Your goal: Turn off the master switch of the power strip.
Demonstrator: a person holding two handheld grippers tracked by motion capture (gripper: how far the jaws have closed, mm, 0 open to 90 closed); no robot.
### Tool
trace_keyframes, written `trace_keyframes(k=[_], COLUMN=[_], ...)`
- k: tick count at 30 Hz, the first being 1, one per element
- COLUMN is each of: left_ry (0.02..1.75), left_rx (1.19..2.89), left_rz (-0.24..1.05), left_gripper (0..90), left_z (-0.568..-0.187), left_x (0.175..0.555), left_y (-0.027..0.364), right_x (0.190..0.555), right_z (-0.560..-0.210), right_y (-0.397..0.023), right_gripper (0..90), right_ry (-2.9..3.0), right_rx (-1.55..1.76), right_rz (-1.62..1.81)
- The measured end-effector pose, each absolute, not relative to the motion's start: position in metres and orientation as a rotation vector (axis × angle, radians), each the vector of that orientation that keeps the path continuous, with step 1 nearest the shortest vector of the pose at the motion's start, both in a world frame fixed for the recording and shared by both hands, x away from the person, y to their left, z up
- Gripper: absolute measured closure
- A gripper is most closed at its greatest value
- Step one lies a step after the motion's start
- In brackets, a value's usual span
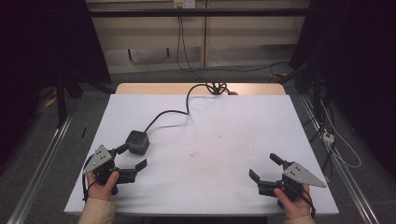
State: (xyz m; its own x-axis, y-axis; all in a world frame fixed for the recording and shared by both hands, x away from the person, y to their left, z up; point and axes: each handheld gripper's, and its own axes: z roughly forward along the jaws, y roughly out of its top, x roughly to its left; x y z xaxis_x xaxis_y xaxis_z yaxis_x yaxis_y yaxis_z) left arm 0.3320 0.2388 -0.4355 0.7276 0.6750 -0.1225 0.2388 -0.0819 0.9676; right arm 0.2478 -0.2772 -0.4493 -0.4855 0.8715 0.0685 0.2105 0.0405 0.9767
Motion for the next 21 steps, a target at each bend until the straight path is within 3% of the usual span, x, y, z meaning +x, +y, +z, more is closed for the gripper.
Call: trace_keyframes(k=[21], left_ry=[0.752], left_rx=[1.637], left_rz=[0.403], left_gripper=[5.0], left_z=[-0.4321], left_x=[0.3353], left_y=[0.2412], right_x=[0.25], right_z=[-0.4481], right_y=[-0.2753], right_gripper=[3.1], right_ry=[1.754], right_rx=[1.08], right_rz=[1.479])
